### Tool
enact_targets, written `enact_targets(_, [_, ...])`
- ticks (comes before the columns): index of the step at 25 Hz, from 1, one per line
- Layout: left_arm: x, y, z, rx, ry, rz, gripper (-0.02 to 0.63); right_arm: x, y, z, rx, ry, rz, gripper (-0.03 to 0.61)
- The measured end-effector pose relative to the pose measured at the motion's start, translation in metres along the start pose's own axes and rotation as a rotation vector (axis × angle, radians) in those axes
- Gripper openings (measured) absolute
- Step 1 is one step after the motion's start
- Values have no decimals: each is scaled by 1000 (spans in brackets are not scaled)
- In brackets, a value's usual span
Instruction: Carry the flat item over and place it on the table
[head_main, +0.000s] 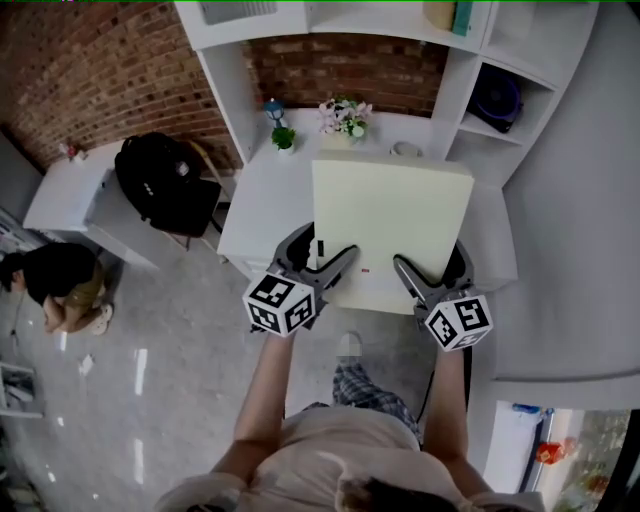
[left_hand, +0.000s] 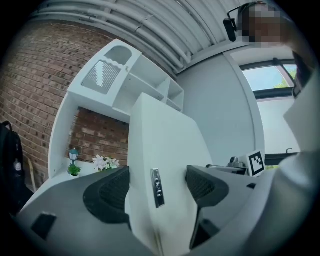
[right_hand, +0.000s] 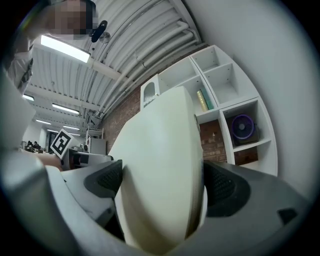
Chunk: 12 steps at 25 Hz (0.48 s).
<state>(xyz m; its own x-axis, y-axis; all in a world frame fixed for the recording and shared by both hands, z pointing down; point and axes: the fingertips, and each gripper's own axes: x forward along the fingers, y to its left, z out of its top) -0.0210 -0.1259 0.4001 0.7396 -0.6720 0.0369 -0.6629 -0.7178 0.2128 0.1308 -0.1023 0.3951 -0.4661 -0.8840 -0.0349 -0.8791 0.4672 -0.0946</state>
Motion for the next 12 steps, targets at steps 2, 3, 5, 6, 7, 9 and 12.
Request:
enact_targets(2, [25, 18, 1, -4, 7, 10, 345, 24, -21, -3, 6, 6, 9, 503])
enact_targets(3, [37, 26, -1, -5, 10, 14, 345, 36, -31, -7, 8, 7, 15, 503])
enact_targets(5, [60, 44, -6, -7, 14, 23, 345, 58, -51, -15, 12, 11, 26, 503])
enact_targets(6, [71, 53, -7, -9, 17, 26, 345, 69, -60, -19, 13, 15, 29, 503])
enact_targets(7, [81, 61, -8, -12, 19, 29, 345, 80, -68, -21, 14, 19, 32, 503])
enact_targets(9, [97, 78, -6, -21, 25, 35, 345, 100, -81, -22, 17, 32, 35, 503])
enact_targets(12, [117, 99, -5, -22, 39, 41, 345, 127, -94, -26, 23, 60, 45, 503])
